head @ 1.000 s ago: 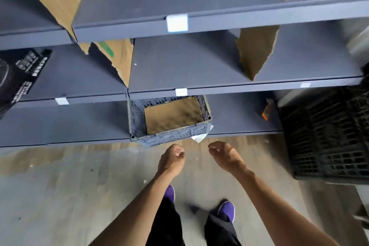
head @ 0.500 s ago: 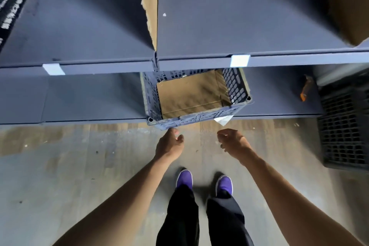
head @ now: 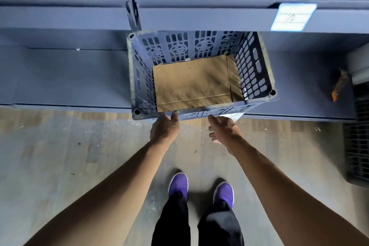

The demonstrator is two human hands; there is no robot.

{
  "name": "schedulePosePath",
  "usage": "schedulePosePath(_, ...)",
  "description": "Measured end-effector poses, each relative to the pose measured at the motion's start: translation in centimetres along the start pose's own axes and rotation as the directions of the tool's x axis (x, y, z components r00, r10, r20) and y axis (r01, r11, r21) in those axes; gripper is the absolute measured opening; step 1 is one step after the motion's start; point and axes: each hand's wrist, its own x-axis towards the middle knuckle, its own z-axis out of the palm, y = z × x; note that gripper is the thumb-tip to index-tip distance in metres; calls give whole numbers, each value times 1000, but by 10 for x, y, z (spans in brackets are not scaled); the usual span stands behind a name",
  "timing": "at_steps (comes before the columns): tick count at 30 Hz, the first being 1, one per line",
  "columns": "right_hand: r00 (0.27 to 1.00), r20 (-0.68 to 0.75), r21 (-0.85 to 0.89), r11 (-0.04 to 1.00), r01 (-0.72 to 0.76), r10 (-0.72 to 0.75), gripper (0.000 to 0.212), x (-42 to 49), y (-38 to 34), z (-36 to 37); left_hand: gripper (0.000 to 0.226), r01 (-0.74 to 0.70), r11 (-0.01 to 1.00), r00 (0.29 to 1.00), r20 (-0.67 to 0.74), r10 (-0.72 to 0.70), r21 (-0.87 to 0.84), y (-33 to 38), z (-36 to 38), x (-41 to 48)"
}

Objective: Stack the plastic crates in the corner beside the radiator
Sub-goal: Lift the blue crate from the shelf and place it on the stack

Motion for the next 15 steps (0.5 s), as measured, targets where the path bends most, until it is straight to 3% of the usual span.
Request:
schedulePosePath(2,997,3,88,993,-75,75,37,13,-6,1,81,154,970,988,53,-147,-190,-5,5,17)
schedulePosePath(5,983,19,278,943,-183,185,43,32,-13,-1,70,307,883,952,121,-283,-354,-16,4,33)
schedulePosePath(12,969,31,381,893,-240,247,36,57,-22,13,70,288,879,958,125,-260,-379,-12,23,44)
schedulePosePath(15,964,-18,310,918,-246,265,39,64,-21,20,81,207,969,978,21,-206,-133,-12,32,50)
